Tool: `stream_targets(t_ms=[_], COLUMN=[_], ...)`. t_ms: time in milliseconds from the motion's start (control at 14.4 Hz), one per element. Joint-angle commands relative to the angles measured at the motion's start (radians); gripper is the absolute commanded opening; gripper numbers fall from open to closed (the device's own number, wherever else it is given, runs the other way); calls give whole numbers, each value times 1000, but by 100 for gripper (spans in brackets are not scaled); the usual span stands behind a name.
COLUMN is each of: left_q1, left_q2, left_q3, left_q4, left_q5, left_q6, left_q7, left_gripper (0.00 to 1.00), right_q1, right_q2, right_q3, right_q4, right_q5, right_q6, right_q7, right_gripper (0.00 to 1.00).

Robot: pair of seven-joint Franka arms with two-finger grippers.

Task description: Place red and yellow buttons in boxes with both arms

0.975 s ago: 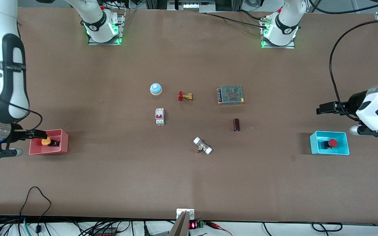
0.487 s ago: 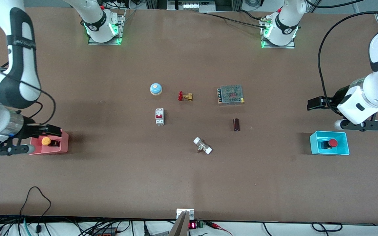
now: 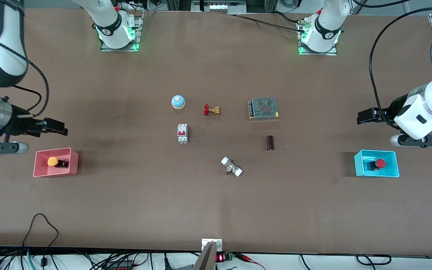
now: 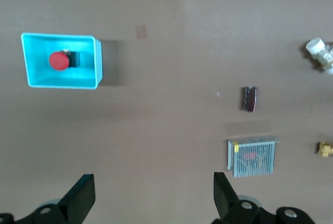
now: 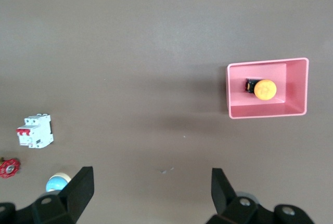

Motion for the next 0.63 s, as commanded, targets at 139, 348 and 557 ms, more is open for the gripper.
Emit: stream_targets(t_ms=[139, 348, 557], left_q1=[4, -40, -107], left_q2=[-87, -133, -196], left_q3=[4, 69, 155], left_q4=[-14, -42, -105], left_q5=[14, 11, 5], left_q6=[-50, -59, -55], left_q7=[0, 11, 25], left_gripper=[100, 100, 100], right_q1=[-13, -127, -188], right_q2=[-48, -105, -155], right_q3=[3, 133, 198], right_q4=[-19, -20, -60], right_q5=[-12, -136, -191], right_q6=[-17, -49, -57], right_q7=[-11, -1, 26], right_gripper=[100, 100, 100])
